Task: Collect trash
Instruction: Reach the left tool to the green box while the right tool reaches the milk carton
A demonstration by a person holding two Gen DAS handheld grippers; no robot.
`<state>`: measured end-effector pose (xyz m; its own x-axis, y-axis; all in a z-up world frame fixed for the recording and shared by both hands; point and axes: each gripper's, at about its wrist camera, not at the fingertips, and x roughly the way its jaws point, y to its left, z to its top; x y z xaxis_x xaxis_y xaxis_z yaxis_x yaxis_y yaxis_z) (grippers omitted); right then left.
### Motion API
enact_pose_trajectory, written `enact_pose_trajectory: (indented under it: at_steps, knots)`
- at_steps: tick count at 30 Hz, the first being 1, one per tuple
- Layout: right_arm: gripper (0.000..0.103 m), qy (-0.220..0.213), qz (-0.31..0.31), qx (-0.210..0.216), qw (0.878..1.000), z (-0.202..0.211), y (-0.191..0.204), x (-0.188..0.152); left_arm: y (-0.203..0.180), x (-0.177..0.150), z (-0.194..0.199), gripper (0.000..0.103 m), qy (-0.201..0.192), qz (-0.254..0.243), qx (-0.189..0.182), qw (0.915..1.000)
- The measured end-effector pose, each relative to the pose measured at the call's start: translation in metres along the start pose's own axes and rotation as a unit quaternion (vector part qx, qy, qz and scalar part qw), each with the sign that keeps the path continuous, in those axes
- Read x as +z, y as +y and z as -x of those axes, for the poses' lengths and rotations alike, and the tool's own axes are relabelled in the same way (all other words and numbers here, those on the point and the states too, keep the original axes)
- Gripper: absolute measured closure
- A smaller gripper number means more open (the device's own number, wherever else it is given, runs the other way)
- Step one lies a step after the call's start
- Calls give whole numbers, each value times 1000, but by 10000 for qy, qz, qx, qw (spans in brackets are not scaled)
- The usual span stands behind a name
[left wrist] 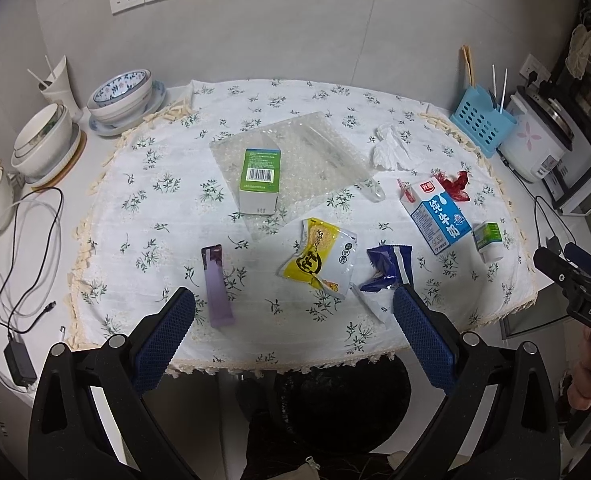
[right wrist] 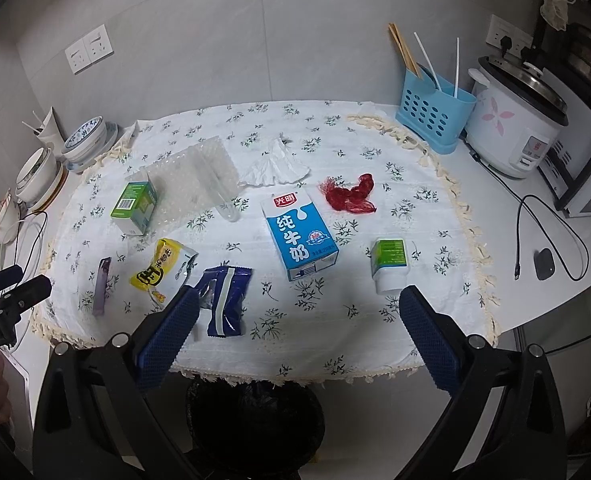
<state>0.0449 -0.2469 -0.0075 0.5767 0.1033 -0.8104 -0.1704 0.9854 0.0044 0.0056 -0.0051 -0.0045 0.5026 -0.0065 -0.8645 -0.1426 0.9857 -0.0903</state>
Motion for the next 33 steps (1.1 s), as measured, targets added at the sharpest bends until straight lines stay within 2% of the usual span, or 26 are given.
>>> enact_pose_trajectory:
  at_steps: [7, 14, 23, 33]
  knots:
    - [7, 133, 59, -45, 9999, -17, 6, 10, 6, 15, -9, 6, 8, -8, 43, 10000]
    - [7, 350, 191, -47, 9992, -48, 12, 30, 18, 47, -33, 6, 109, -9, 97, 9999]
    - [7, 759, 174, -120, 9969, -108, 10, 48, 33, 81, -89, 6, 451, 2, -32, 9990]
    - [10, 1137, 143, -296, 9930, -166, 9, 64, 49, 104, -153, 6, 822, 11, 57, 9966]
